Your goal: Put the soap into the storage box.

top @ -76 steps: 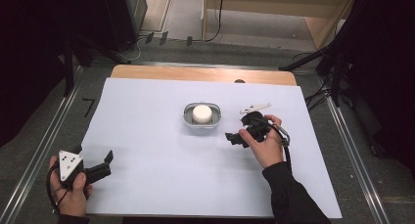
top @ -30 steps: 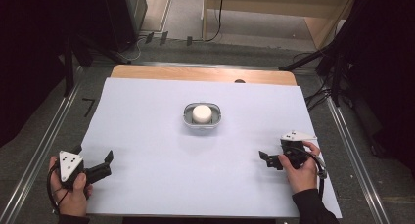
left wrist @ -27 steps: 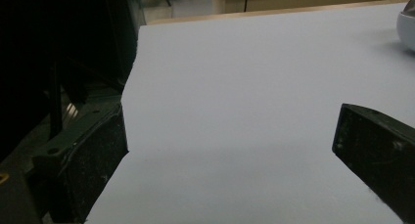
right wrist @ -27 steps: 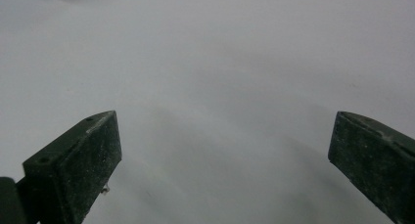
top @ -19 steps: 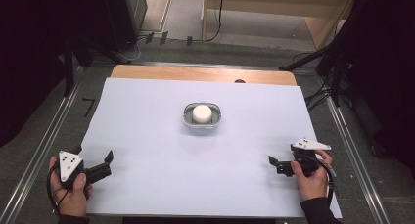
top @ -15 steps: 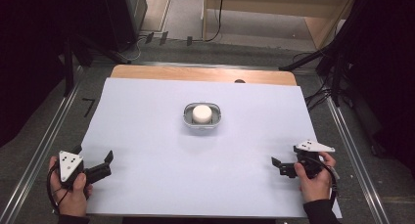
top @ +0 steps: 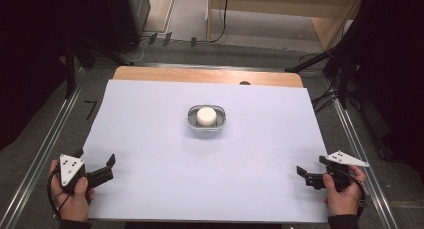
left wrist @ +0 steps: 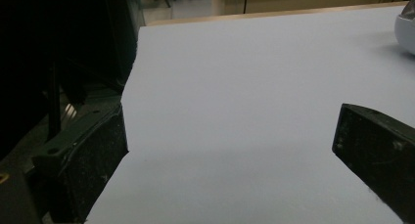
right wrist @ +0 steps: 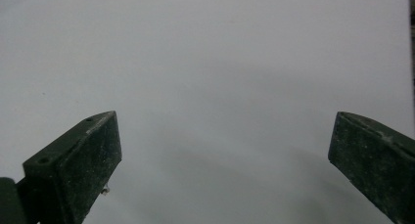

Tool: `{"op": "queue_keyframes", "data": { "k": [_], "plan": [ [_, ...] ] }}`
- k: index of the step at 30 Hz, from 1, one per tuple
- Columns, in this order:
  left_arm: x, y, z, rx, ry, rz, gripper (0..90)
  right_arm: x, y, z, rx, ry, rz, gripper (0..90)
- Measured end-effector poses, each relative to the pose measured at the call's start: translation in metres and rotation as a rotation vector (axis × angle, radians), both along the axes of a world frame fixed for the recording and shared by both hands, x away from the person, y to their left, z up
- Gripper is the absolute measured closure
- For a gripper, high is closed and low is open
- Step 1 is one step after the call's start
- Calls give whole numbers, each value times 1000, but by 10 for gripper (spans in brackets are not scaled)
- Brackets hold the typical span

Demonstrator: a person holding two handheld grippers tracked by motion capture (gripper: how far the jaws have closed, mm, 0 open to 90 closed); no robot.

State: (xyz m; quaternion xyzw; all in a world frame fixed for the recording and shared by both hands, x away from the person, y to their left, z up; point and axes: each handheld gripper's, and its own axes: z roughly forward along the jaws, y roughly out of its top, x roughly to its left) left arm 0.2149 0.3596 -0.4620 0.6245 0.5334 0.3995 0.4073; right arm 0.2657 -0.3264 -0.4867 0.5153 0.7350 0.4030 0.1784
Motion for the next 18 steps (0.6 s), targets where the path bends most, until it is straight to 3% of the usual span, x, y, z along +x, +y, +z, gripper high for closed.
{"op": "queue_keyframes", "data": {
  "k": [6,18],
  "plan": [
    [0,0,0,0,1,2,2,-10,-18,-1,5,-9,-23,0],
    [0,0,0,-2,2,-5,1,-14,-23,-3,-5,-45,-52,0]
  ]
}}
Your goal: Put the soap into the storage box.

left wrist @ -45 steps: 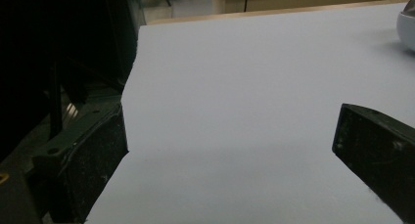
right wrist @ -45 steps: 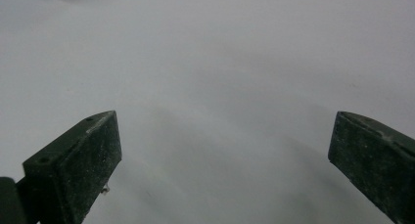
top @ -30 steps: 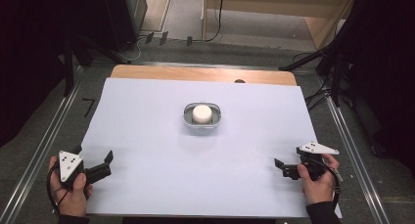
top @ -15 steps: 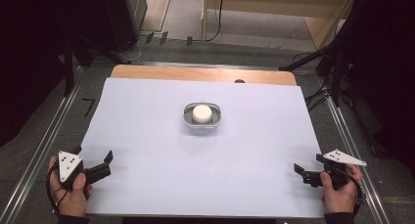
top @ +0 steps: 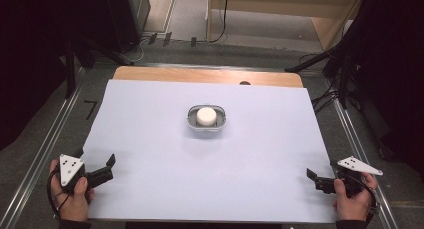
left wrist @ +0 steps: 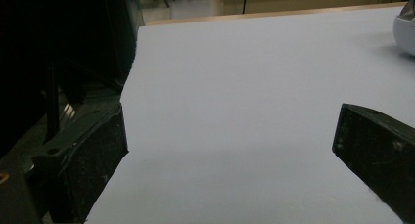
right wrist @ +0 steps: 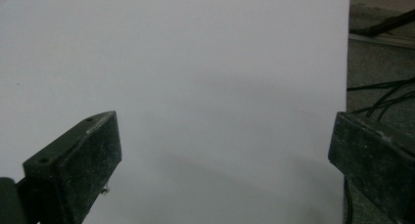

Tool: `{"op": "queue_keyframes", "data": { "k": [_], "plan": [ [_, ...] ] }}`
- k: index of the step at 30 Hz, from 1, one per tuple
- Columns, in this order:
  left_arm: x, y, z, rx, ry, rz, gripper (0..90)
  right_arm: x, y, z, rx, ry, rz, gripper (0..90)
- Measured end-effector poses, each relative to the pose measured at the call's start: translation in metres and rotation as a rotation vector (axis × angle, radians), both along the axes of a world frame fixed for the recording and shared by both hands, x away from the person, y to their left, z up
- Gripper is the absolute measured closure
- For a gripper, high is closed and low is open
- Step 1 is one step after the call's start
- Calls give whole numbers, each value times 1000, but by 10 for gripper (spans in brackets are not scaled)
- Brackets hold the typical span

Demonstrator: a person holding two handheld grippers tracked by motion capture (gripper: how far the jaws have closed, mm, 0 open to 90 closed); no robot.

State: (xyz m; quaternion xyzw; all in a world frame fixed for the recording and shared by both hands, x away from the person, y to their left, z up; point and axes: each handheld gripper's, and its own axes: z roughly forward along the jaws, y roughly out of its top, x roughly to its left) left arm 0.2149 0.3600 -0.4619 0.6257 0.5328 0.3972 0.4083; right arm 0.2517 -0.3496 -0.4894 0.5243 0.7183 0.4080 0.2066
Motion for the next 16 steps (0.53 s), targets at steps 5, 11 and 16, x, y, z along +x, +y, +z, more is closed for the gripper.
{"op": "queue_keyframes", "data": {
  "k": [5,11,16],
  "plan": [
    [0,0,0,-1,-2,0,2,0,0,-1,-4,-10,-9,0],
    [0,0,0,-6,-3,0,2,0,1,-1,-14,-7,-8,0],
    [0,0,0,-8,-2,0,1,1,1,-1,-16,-4,-7,0]
  ]
}}
